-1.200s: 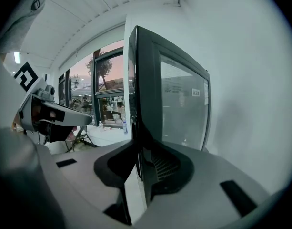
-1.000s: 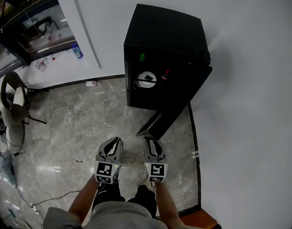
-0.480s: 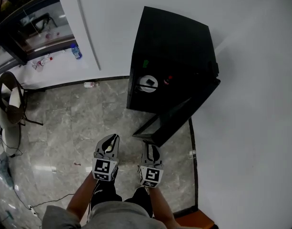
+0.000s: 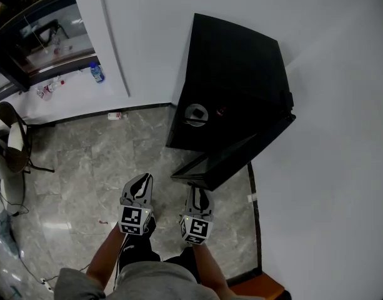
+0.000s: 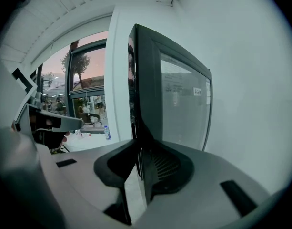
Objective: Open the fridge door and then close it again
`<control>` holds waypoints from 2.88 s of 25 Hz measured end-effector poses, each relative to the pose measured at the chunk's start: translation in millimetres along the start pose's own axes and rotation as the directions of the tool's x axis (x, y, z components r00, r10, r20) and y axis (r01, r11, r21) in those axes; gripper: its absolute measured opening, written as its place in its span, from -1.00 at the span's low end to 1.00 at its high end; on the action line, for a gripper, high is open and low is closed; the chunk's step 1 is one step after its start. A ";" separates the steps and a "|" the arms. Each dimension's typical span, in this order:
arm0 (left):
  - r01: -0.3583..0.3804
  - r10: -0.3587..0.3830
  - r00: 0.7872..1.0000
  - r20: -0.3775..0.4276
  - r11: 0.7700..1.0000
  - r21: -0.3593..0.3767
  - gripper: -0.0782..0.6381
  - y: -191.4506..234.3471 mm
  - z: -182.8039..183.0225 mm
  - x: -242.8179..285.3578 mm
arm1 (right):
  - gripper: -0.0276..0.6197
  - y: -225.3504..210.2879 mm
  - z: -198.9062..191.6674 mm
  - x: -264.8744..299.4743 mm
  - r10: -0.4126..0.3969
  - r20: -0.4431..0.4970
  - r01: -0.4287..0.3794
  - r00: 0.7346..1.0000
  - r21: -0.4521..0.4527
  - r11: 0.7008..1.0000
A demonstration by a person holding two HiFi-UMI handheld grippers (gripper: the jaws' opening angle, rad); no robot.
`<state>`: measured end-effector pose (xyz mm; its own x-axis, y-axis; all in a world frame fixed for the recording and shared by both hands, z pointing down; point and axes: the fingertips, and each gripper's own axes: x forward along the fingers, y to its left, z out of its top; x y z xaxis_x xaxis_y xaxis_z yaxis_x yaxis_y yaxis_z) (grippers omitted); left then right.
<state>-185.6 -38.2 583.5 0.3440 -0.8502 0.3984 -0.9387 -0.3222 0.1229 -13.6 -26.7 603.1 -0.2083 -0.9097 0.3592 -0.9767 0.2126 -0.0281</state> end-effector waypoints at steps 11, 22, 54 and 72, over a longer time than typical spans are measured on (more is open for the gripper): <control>0.073 -0.073 0.997 -0.007 0.997 0.026 -0.70 42.1 15.8 8.3 | -0.58 19.4 14.0 37.1 -0.120 -0.004 0.120 0.993 0.035 0.992; 0.094 -0.094 0.996 0.004 0.995 0.030 -0.71 67.6 22.2 19.8 | -0.58 29.5 19.9 55.5 -0.159 -0.002 0.159 0.987 0.046 0.986; 0.103 -0.106 0.994 0.029 0.992 0.074 -0.70 109.7 48.5 81.7 | -0.57 47.1 40.8 115.6 -0.236 0.002 0.235 0.972 0.065 0.970; 0.270 -0.274 0.962 0.006 0.952 0.143 -0.71 127.0 64.7 135.6 | -0.57 53.9 52.9 141.4 -0.361 0.039 0.358 0.932 0.067 0.931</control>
<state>-256.7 -221.3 594.3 0.5878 -0.7323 0.3438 -0.7976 -0.5958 0.0947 -98.4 -162.8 603.0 0.1567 -0.9382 0.3087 -0.9876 -0.1516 0.0404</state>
